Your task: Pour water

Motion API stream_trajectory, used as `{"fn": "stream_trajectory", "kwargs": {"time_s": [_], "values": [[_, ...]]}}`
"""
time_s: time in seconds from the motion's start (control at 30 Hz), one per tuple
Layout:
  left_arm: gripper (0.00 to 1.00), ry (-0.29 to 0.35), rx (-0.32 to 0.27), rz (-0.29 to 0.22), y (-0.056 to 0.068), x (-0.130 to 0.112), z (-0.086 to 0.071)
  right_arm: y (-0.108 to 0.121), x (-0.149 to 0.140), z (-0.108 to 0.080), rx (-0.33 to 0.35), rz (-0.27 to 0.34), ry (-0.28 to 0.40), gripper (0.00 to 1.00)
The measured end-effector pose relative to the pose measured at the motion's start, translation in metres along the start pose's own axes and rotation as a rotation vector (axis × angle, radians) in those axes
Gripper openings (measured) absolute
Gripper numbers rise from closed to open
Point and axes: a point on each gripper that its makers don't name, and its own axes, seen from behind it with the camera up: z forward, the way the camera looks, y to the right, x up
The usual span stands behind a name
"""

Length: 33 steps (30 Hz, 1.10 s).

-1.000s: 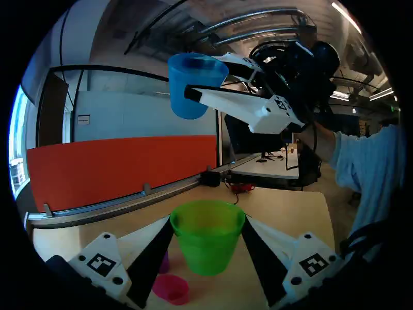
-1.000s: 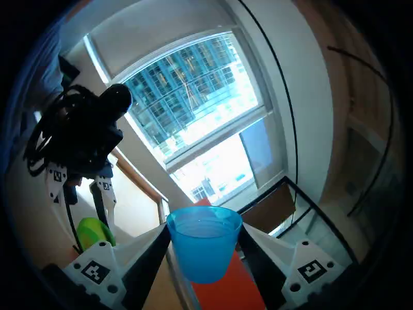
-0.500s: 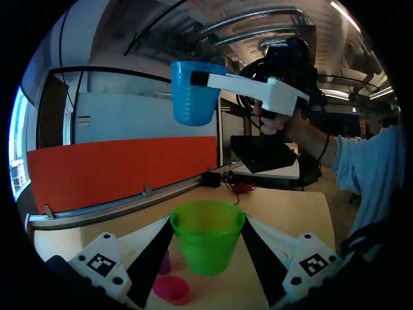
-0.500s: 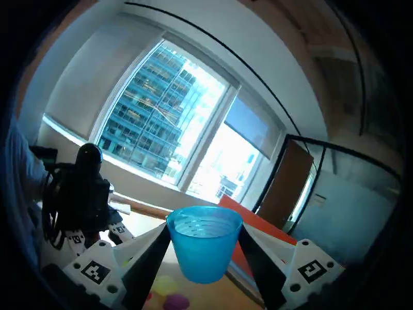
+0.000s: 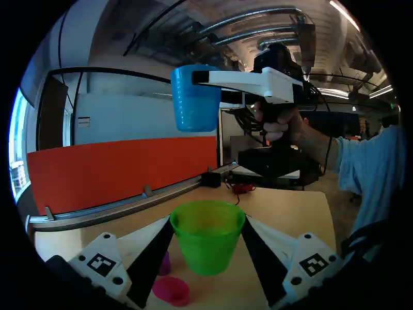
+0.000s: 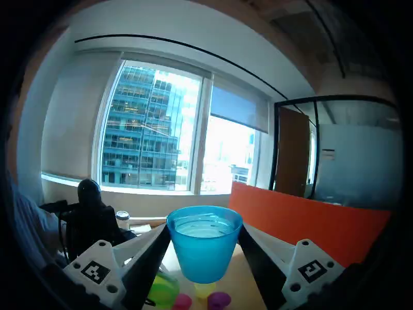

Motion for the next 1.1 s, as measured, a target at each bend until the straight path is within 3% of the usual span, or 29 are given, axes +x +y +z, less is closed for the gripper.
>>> {"fn": "stream_trajectory", "kwargs": {"time_s": [0.53, 1.1], "values": [[0.87, -0.006, -0.001, 0.004, 0.000, -0.001, 0.003, 0.014, -0.015, -0.014, -0.021, 0.070, -0.025, 0.91], [0.87, -0.031, -0.016, 0.004, 0.009, -0.008, 0.009, 0.032, -0.037, -0.049, -0.075, 0.092, -0.052, 0.91]]}}
